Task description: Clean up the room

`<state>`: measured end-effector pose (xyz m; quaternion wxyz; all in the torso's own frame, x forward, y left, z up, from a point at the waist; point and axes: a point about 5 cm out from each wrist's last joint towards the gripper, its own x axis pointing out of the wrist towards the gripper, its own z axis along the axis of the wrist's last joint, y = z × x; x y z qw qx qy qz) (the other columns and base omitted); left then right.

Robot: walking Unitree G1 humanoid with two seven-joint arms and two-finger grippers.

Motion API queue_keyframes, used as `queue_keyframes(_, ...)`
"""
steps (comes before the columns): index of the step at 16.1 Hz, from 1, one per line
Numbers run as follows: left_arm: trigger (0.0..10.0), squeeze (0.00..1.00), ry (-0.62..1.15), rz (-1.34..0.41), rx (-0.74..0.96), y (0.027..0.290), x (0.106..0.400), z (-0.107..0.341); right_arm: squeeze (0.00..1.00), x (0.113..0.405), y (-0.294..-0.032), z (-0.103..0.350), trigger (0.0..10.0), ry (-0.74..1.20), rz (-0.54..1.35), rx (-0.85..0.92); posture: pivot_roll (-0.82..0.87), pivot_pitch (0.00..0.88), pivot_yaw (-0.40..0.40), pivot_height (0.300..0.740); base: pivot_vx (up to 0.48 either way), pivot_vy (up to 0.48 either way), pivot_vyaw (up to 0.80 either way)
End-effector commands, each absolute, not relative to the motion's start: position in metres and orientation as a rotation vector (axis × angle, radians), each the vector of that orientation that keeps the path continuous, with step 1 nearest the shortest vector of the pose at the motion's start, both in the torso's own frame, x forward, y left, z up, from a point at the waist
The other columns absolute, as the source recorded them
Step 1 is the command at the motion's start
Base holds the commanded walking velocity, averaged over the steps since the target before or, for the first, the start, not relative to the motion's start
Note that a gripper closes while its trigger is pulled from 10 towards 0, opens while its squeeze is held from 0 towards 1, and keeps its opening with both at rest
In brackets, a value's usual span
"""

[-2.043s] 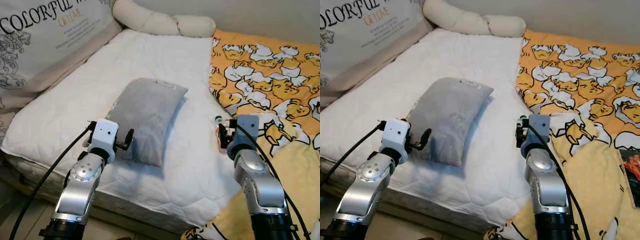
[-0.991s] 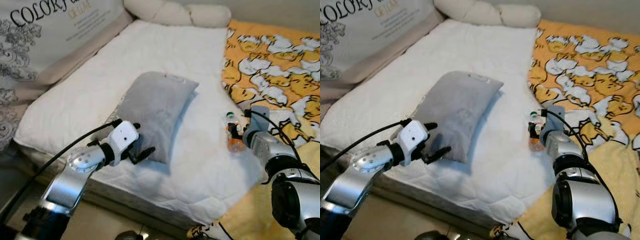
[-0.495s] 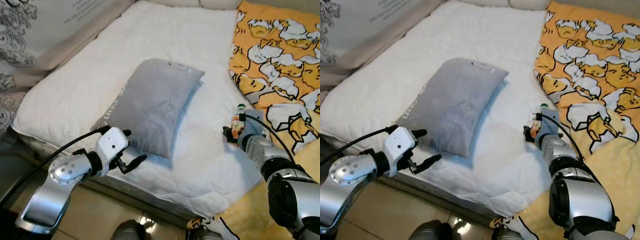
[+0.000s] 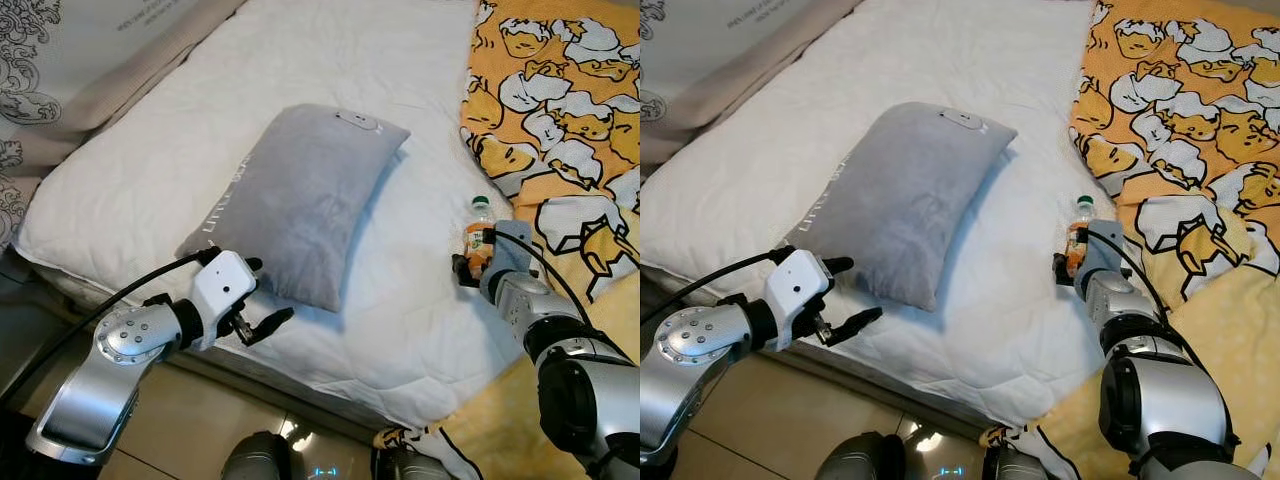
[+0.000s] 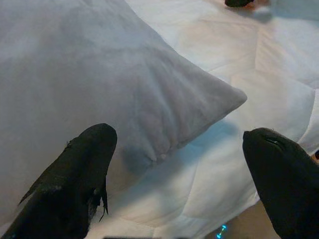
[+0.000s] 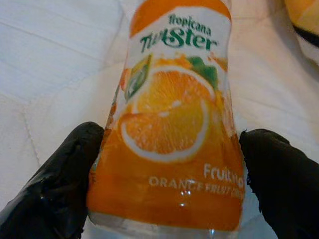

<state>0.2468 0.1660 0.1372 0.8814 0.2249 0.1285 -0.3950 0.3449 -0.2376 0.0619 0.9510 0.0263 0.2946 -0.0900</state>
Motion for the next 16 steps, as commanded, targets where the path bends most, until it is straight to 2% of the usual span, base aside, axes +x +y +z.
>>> queue_keyframes(1, 10.0, 0.0, 0.267, -0.825, 0.479, 0.168, 0.245, 0.14, 0.0, 0.342, -0.238, 0.058, 10.0, 0.619, -0.206, 0.099, 0.21, 0.196, 0.029, 0.74, 0.0, 0.0, 0.0)
queue_keyframes(2, 10.0, 0.0, 0.268, -0.825, 0.479, 0.168, 0.245, 0.14, 0.0, 0.343, -0.238, 0.059, 8.0, 0.616, -0.213, 0.106, 0.21, 0.192, 0.028, 0.74, 0.0, 0.0, 0.0)
queue_keyframes(3, 10.0, 0.0, 0.268, -0.825, 0.479, 0.168, 0.245, 0.141, 0.0, 0.343, -0.238, 0.059, 2.7, 0.614, -0.214, 0.106, 0.21, 0.192, 0.028, 0.74, 0.0, 0.0, 0.0)
queue_keyframes(4, 10.0, 0.0, 0.27, -0.825, 0.476, 0.168, 0.244, 0.141, 0.0, 0.343, -0.238, 0.06, 0.0, 0.609, -0.214, 0.104, 0.21, 0.183, 0.027, 0.74, 0.0, 0.0, 0.0)
queue_keyframes(9, 10.0, 0.0, 0.274, -0.849, 0.462, 0.165, 0.242, 0.138, 0.0, 0.344, -0.237, 0.06, 0.0, 0.601, -0.206, 0.103, 0.2, 0.137, 0.025, 0.74, 0.0, 0.0, 0.0)
queue_keyframes(12, 10.0, 0.0, 0.262, -0.837, 0.444, 0.162, 0.241, 0.134, 0.0, 0.346, -0.237, 0.064, 0.0, 0.572, -0.206, 0.118, 0.18, 0.069, 0.015, 0.74, 0.0, 0.0, 0.0)
queue_keyframes(13, 10.0, 0.0, 0.255, -0.816, 0.429, 0.16, 0.243, 0.132, 0.0, 0.349, -0.238, 0.067, 0.0, 0.542, -0.201, 0.138, 0.16, 0.017, 0.014, 0.74, 0.0, 0.0, 0.0)
queue_keyframes(16, 10.0, 0.0, 0.238, -0.741, 0.382, 0.16, 0.244, 0.127, 0.0, 0.354, -0.232, 0.076, 0.0, 0.443, -0.097, 0.15, 0.13, 0.0, 0.031, 0.74, 0.0, 0.0, 0.0)
